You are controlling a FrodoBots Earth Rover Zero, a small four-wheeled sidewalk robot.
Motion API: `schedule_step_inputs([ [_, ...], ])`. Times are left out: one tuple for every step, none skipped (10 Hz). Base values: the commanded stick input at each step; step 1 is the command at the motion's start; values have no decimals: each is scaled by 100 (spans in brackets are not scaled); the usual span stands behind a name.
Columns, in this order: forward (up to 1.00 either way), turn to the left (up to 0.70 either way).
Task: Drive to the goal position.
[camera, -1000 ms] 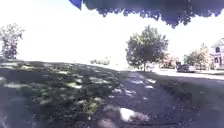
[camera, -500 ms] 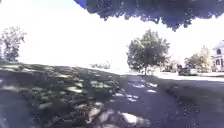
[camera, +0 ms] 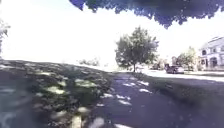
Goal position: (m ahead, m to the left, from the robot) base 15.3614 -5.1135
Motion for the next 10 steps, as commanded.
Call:
schedule_step_inputs([
  [-82,26],
  [-85,34],
  [-85,34],
  [-85,34],
  [-85,34],
  [-7,37],
  [-5,19],
  [-5,0],
  [-5,0],
  [0,0],
])
